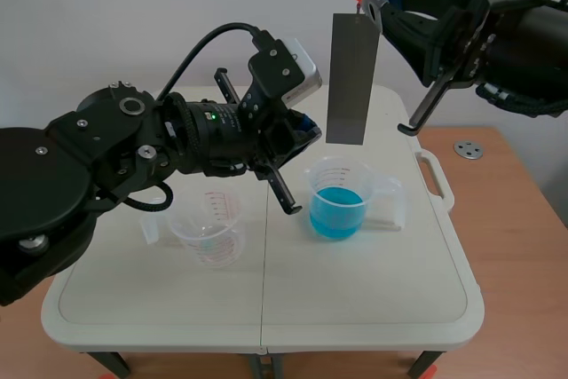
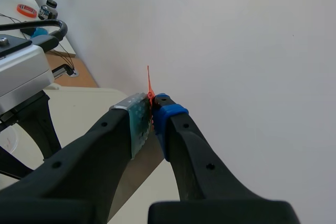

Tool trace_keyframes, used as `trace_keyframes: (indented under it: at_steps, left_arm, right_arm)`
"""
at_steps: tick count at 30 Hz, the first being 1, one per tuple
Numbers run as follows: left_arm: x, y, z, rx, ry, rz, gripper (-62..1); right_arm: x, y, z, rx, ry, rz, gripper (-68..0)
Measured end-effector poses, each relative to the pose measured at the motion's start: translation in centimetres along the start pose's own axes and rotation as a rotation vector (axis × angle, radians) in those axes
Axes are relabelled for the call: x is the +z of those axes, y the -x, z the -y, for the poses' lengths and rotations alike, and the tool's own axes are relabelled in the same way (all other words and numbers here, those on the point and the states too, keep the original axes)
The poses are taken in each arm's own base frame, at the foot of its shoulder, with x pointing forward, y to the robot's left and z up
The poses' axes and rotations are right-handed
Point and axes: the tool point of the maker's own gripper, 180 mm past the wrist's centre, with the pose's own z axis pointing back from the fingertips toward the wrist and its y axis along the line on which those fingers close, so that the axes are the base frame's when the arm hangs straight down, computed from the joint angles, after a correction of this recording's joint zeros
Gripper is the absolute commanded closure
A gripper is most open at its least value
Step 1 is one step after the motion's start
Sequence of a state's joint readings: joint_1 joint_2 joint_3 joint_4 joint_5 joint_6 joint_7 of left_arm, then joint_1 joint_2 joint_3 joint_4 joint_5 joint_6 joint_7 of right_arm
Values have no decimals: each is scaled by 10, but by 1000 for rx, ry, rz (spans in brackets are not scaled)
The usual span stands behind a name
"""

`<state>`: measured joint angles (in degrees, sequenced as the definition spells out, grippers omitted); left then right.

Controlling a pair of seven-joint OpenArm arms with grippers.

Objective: Hold the metal plate by the orange handle, dip it into the blue solution, take it out and point at it, then put the plate back in the beaker on the left.
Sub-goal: 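Raise the plate and point at it, then put the plate into the left beaker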

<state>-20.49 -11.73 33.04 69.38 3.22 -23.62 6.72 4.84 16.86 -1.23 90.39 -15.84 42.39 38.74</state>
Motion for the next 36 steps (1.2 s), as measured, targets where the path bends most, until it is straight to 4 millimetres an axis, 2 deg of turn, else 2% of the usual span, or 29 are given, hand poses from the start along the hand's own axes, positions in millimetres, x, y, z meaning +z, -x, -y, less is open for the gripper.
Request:
trace_keyframes:
  at_steps: [15, 18, 22, 25, 30, 36]
  left_arm:
    - [2, -3, 2, 8, 3, 33, -17]
    - [9, 7, 5, 34, 7, 21, -16]
    - [33, 29, 4, 49, -9, -11, -17]
    - [57, 37, -2, 70, -35, -18, -16]
    - [99, 28, -12, 81, -77, 20, -16]
    - [146, 16, -15, 99, -113, 34, -16]
  right_arm:
    - [0, 0, 0, 0, 0, 1, -13]
    - [0, 0, 0, 0, 0, 1, -13]
    - [0, 0, 0, 0, 0, 2, -13]
    - [0, -1, 0, -1, 0, 4, -13]
    - [0, -1, 0, -1, 0, 4, -13]
    - [0, -1, 0, -2, 1, 6, -13]
